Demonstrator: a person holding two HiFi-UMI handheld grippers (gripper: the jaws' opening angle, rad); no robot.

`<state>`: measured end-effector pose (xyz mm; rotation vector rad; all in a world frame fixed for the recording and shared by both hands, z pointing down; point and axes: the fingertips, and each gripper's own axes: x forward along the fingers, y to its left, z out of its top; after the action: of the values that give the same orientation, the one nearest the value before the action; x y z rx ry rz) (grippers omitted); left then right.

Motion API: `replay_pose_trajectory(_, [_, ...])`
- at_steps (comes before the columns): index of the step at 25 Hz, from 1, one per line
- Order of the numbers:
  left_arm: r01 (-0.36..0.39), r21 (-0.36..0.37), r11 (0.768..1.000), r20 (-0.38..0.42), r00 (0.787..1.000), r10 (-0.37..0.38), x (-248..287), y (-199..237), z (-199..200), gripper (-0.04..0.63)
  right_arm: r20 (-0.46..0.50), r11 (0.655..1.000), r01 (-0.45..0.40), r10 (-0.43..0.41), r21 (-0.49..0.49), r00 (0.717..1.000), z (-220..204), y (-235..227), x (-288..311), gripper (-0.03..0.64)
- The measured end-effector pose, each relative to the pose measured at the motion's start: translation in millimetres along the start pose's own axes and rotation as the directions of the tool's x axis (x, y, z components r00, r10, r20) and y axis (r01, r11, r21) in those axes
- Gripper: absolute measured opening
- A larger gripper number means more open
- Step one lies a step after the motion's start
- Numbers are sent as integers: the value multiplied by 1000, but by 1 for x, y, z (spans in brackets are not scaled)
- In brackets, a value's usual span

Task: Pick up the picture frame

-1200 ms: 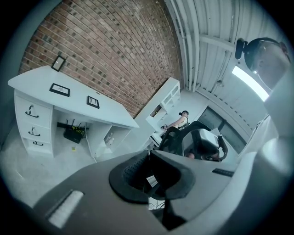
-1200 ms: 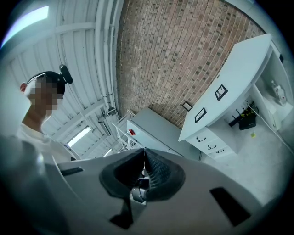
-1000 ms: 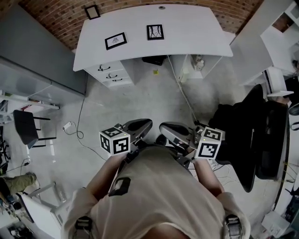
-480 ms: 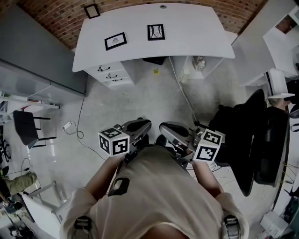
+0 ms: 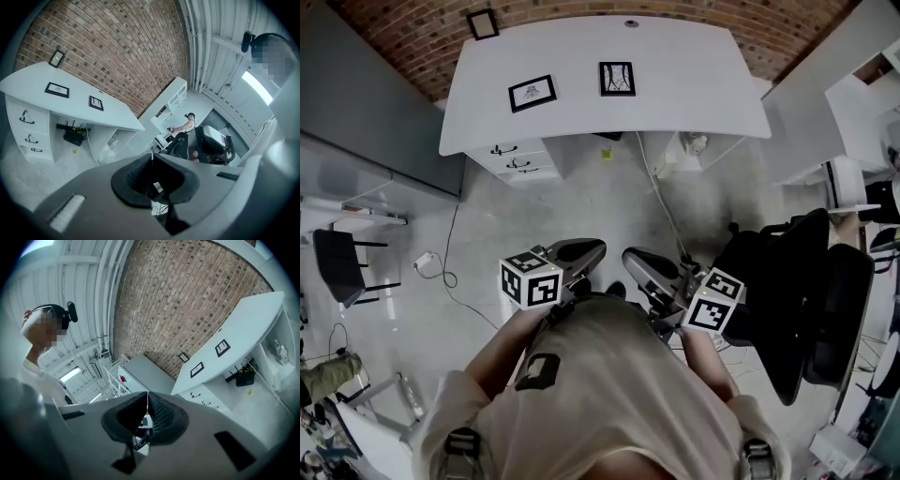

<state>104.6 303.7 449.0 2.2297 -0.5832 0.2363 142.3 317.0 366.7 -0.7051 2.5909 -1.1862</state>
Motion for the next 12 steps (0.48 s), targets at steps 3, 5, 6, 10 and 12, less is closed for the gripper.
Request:
replay_pose_trajectory(3, [12, -6, 1000, 15, 1000, -12, -4, 15, 18, 12, -7, 1000, 19, -19, -6, 1000, 9, -6, 19, 6])
replay_pose_trajectory(5, [21, -10, 1000, 24, 1000, -21, -8, 25, 28, 12, -9, 999, 44, -44, -15, 999, 15, -10, 30, 6])
replay_pose_trajectory(6, [26, -11, 1000, 26, 999, -26, -10, 29, 33, 14, -11, 998, 57, -57, -23, 998, 18, -12, 37, 6])
replay_pose_trajectory(10, [50, -11, 999, 32, 998, -49, -16, 46, 52, 12, -16, 995, 93, -94, -48, 995, 29, -16, 61, 6])
replay_pose_trajectory(12, [64, -15, 998, 33, 997, -63, -18, 53, 60, 12, -15, 993, 110, -111, -44, 994, 33, -19, 70, 6])
